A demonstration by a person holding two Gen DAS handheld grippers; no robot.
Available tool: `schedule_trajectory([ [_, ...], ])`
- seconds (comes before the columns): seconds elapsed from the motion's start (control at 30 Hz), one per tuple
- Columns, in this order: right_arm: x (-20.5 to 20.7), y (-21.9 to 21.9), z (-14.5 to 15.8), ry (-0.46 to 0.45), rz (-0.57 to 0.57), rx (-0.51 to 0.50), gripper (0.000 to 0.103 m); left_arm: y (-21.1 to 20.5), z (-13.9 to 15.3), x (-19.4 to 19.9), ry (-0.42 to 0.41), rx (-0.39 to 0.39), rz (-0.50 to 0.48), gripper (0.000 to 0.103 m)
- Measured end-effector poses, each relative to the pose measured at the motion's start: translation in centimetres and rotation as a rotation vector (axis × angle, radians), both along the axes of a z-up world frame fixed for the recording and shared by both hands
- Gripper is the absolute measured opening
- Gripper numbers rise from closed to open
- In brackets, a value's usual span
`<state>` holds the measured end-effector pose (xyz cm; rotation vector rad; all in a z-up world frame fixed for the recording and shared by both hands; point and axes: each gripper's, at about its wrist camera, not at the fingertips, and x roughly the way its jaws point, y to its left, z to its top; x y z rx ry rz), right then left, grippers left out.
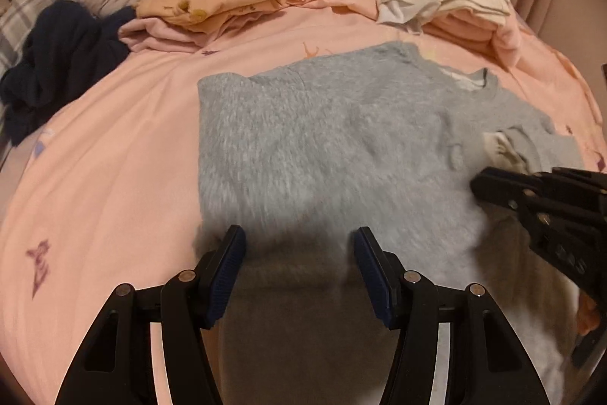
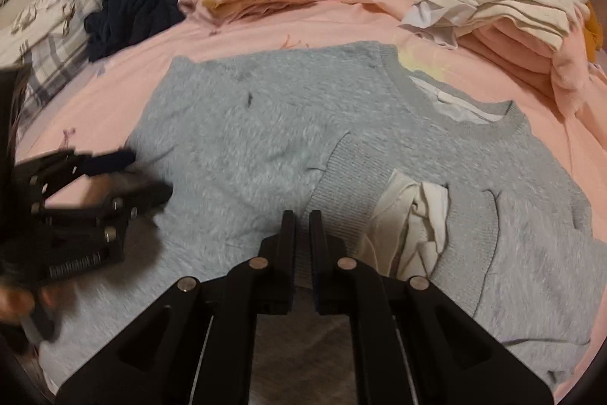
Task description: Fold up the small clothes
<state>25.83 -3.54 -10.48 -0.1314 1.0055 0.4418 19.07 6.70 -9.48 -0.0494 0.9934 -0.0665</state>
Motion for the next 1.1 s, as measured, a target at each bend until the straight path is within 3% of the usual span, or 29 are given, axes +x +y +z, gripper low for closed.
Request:
schedule_trajectory([
  [0.17,-3.2,-1.4,3.3,-0.005,-0.039,0.137,0.024,0.5,2.2,-5.4,-0.019,-0.075,-0.017,0.059],
  [0.23,-5.8,-2.4,4.4,-0.026,-0.037,0.179,0.042,1.1,2.5,-7.8,-0.009,-0.121,-0.021,0.059],
  [0.3,-8.7,-3.9,5.2,-0.038,-0.051,0.214,0.047,1.5,2.6,-9.9,-0.001,-0.16,-0.012,0.061],
  [0.43,-14.0,-7.6,5.0,-0.004,-0.143,0.281,0.05,2.3,2.3,-13.2,0.012,-0.225,0.014,0.061],
  [0.53,-17.9,-11.5,4.3,0.005,-0.258,0.304,0.053,2.7,2.1,-15.1,0.015,-0.255,0.035,0.079],
  [0.57,-18.8,-12.3,4.3,0.002,-0.286,0.302,0.055,2.9,2.1,-15.6,0.011,-0.276,0.041,0.08],
  [0.8,-25.2,-20.0,4.0,-0.016,-0.517,0.413,0.067,4.1,1.9,-17.6,0.027,-0.437,0.066,0.08],
  [1.1,-27.9,-22.5,2.5,0.047,-0.599,0.499,0.07,4.5,0.1,-18.3,0.08,-0.531,0.095,0.08],
])
